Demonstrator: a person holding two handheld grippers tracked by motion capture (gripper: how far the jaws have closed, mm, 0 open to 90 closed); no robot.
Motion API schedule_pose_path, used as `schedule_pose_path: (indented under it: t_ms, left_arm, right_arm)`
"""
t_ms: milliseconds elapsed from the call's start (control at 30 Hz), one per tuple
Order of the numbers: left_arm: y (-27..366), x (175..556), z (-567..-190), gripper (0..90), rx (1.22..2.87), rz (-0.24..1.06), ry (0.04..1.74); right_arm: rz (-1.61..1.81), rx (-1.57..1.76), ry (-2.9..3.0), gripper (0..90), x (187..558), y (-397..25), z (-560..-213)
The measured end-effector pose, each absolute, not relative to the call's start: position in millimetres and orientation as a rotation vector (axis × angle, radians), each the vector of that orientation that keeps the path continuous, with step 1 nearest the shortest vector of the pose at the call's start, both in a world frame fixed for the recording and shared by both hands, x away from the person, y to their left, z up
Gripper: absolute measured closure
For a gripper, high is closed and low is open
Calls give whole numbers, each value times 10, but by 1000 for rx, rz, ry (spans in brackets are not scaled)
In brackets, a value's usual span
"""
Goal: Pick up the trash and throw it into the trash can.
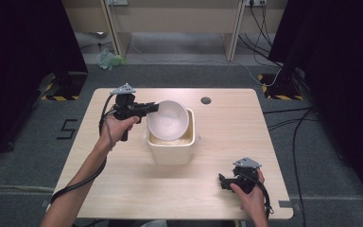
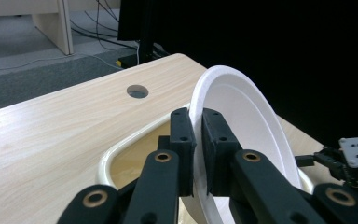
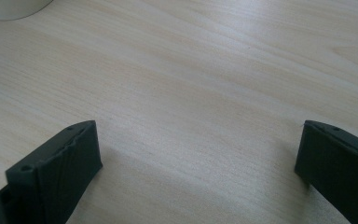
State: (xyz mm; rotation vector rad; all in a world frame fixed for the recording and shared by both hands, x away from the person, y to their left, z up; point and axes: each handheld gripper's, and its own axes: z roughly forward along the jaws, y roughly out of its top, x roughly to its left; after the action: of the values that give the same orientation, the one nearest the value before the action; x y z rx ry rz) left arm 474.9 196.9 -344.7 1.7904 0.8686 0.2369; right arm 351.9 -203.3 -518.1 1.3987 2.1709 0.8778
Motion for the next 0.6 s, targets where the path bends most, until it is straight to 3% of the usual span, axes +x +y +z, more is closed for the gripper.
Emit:
schedule_pose_path:
  t_ms: [600]
  left_arm:
    - [1790, 4851, -3717, 821, 1851, 281, 903]
  right_arm:
    - [875, 1395, 2171, 3, 3520, -2035, -5182]
